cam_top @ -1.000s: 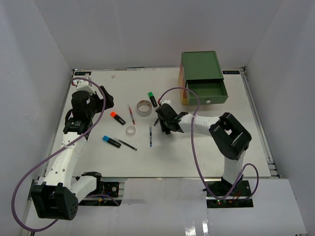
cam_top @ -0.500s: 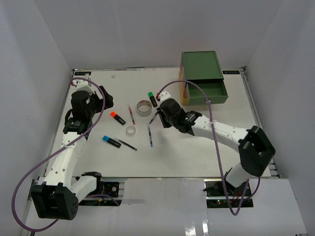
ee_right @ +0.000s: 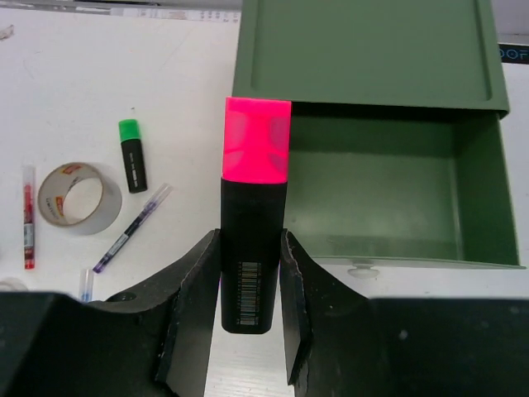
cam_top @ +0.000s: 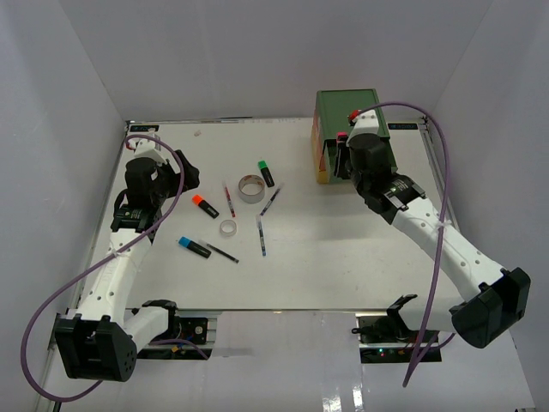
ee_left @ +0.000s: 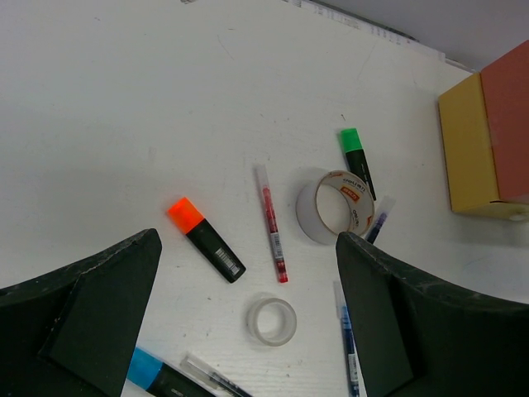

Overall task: Sort the stationery into containers
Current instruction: Place the pen in the drawer.

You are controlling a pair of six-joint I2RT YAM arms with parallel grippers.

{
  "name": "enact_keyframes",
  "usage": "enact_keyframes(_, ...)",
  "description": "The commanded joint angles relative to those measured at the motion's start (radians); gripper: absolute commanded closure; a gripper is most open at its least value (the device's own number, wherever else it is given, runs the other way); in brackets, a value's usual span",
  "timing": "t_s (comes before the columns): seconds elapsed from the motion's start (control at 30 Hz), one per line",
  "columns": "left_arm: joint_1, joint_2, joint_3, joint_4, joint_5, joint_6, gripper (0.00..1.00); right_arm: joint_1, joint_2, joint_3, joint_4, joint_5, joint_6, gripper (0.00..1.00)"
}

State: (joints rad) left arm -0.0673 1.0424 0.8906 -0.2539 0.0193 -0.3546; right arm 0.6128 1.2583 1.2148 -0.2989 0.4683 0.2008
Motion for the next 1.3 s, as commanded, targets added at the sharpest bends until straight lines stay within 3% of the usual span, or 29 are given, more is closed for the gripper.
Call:
enact_keyframes(0.0,0.004,-0.005,-0.007,0.010,0.019,-0.006,0.02,-0.036,-0.014,0.046,-0.008,0.003,0.020,0.79)
enact_keyframes(0.33,0.004,-0.013,-0.007,0.011,0.019,-0.004,0.02,-0.228,-0.004,0.040,-0.013,-0.040,0.330,0.76)
enact_keyframes(0.83,0.004,-0.031,-0.007,0.008,0.016,-0.004,0.02,-0.278,0.064,0.042,0.021,-0.068,0.640,0.68)
enact_keyframes(1.17,0.004,-0.041,-0.007,0.008,0.013,-0.006,0.02,-0.280,0.095,0.028,0.029,-0.114,0.666,0.50)
enact_keyframes(1.27,0.006,-0.042,-0.007,0.008,0.013,-0.004,0.02,-0.280,0.086,0.017,0.033,-0.120,0.655,0.40)
